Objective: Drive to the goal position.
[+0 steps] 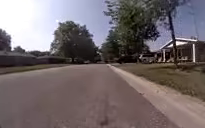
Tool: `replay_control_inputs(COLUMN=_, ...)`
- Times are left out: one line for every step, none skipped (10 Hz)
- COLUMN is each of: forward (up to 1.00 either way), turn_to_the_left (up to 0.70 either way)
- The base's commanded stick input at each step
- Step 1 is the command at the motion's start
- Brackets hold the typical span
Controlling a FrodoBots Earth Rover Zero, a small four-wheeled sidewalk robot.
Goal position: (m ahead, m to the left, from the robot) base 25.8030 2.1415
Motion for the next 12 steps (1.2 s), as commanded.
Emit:
replay_control_inputs(forward=0.69, turn_to_the_left=0.03)
replay_control_inputs(forward=0.69, turn_to_the_left=0.03)
replay_control_inputs(forward=0.69, turn_to_the_left=0.03)
replay_control_inputs(forward=0.69, turn_to_the_left=0.03)
replay_control_inputs(forward=0.69, turn_to_the_left=0.03)
replay_control_inputs(forward=0.69, turn_to_the_left=0.03)
replay_control_inputs(forward=0.69, turn_to_the_left=0.03)
replay_control_inputs(forward=0.69, turn_to_the_left=0.03)
replay_control_inputs(forward=0.69, turn_to_the_left=0.03)
replay_control_inputs(forward=0.69, turn_to_the_left=0.03)
replay_control_inputs(forward=0.69, turn_to_the_left=0.03)
replay_control_inputs(forward=0.69, turn_to_the_left=0.03)
